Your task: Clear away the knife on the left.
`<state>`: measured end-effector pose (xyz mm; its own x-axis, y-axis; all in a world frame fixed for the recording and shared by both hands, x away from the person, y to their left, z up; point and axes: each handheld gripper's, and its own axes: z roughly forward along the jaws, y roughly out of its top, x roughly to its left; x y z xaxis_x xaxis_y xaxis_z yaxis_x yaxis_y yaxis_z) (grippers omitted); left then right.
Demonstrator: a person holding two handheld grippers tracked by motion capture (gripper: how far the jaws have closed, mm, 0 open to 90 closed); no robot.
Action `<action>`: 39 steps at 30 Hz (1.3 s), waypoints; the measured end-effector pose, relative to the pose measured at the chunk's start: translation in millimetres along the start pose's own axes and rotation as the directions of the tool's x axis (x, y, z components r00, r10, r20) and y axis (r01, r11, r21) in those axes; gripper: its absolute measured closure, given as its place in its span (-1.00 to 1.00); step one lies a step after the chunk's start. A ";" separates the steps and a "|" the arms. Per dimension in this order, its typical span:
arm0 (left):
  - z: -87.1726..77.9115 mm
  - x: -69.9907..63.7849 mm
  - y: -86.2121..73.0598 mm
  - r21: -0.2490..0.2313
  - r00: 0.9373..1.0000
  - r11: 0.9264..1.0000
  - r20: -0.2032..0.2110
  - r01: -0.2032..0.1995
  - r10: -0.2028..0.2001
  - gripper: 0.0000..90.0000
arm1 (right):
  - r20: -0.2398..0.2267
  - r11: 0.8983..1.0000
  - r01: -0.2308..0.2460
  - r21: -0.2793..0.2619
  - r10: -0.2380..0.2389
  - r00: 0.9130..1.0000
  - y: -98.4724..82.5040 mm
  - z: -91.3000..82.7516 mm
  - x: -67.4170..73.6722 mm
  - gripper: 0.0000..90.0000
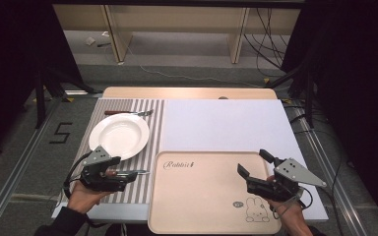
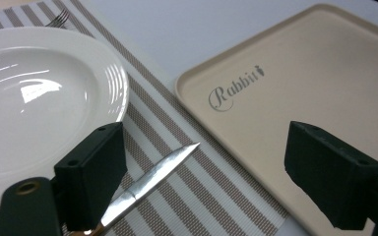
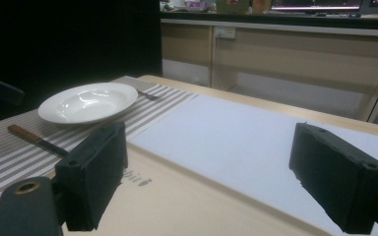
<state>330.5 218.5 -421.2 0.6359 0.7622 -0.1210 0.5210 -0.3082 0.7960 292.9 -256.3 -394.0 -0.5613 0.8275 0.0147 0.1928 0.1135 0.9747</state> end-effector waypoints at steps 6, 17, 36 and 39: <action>-0.4 8.7 -3.7 0.083 0.999 0.997 -0.035 -0.005 0.008 -0.65 | -0.001 1.000 0.002 -0.001 -0.002 1.000 0.2 -0.4 0.3 -0.65; -2.1 22.3 -6.8 0.243 0.991 0.969 -0.133 0.035 -0.002 -0.62 | 0.003 1.000 0.001 0.002 -0.001 1.000 -0.2 0.1 -0.3 -0.65; 15.6 62.6 -9.5 0.536 0.987 0.844 -0.138 0.005 0.081 -0.56 | 0.006 1.000 -0.004 0.002 0.004 1.000 -1.2 0.8 -0.5 -0.65; 22.8 69.9 -7.6 0.555 0.989 0.832 -0.131 0.018 0.066 -0.50 | 0.004 1.000 -0.005 0.003 0.005 1.000 -1.1 1.0 -0.2 -0.65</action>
<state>384.0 261.2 -449.2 0.5889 0.8081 0.0104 0.7607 -0.5586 0.3305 293.6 -256.1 -395.3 -0.5575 0.8300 0.0185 0.1983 0.1115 0.9738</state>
